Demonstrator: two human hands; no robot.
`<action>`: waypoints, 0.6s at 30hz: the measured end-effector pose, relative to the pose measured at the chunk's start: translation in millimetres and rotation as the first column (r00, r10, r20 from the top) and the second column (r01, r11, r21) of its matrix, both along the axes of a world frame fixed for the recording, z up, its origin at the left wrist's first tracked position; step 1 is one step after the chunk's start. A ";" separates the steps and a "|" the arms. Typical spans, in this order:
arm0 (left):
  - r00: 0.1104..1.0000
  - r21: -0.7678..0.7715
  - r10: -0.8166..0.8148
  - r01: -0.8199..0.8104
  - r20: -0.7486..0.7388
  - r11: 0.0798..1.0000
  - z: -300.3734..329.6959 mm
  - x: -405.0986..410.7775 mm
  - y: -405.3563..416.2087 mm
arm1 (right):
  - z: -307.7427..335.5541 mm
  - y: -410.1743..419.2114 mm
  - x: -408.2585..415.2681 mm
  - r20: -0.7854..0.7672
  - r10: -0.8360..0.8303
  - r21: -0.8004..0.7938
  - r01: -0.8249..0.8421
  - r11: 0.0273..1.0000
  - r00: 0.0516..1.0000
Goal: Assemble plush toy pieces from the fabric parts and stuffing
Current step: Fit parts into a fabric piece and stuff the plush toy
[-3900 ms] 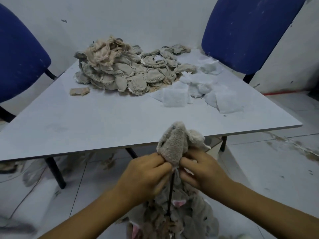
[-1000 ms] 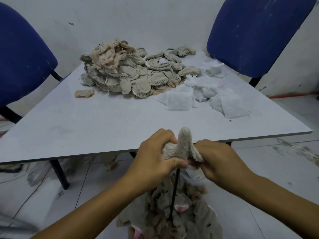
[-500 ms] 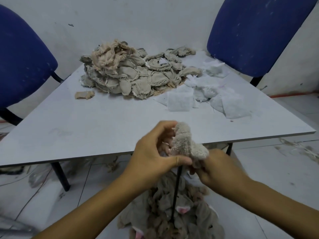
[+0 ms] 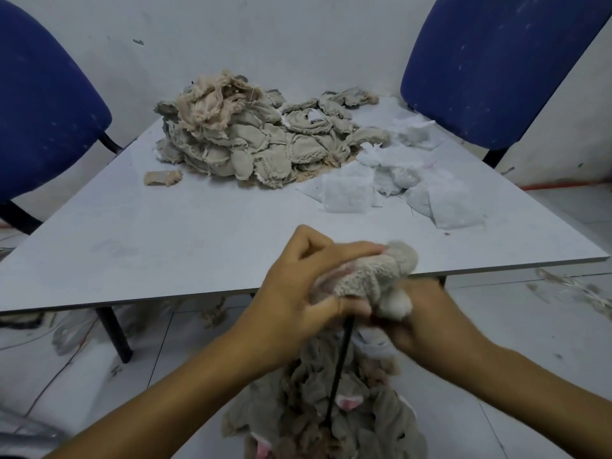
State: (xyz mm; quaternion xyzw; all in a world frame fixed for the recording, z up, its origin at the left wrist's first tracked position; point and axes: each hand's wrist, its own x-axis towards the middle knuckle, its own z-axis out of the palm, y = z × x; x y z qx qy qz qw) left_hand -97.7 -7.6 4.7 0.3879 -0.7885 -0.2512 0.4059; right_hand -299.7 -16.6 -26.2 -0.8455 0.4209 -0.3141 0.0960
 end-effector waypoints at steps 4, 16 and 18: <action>0.998 0.124 0.010 -0.018 0.066 0.992 -8.0 6.5 0.7 | -12.1 -1.1 4.7 -0.073 0.036 -0.019 -0.038 0.999 0.997; 0.998 -0.456 0.058 -0.050 0.002 0.889 19.4 6.8 3.8 | 8.9 0.0 5.1 0.475 0.009 0.040 -0.032 0.999 0.880; 0.999 -0.450 0.052 -0.048 -0.004 0.892 22.7 6.4 4.7 | 9.2 -1.0 5.0 0.549 0.026 0.070 -0.077 0.995 0.835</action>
